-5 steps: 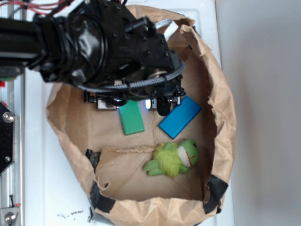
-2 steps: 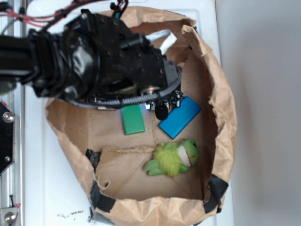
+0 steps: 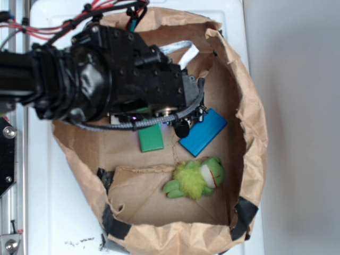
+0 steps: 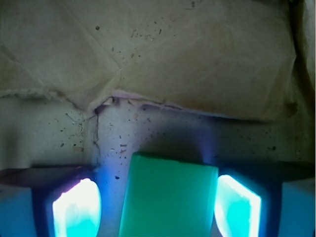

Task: Grab the green block.

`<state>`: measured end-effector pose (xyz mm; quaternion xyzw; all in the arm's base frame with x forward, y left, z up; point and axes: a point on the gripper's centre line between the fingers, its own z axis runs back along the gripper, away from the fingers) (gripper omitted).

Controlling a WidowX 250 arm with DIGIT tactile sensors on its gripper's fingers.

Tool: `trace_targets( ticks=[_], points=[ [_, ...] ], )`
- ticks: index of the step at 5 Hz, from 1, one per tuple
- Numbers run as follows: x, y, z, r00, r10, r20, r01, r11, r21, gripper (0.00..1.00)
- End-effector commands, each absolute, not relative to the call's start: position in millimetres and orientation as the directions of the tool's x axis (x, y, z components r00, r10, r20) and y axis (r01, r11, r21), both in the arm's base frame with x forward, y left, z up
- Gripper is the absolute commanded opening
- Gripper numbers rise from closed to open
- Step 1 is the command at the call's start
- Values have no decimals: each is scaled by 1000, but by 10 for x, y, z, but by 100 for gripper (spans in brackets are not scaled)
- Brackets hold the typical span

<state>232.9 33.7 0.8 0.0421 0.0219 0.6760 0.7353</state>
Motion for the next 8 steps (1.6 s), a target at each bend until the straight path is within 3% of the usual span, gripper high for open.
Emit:
trace_targets(
  ticks=[1,3,4,6,7,8],
  points=[
    [2223,321,4,142,989,39,-987,138,82,0],
    [2242,363,120,262,961,89,-965,261,23,0],
    [2246,464,298,362,921,143,-931,366,0,0],
    [2456,498,824,562,803,201,-821,571,13,0],
    [2654,454,1015,660,719,217,-738,675,12,0],
    [2766,438,1145,749,604,273,-638,769,49,0]
  ],
)
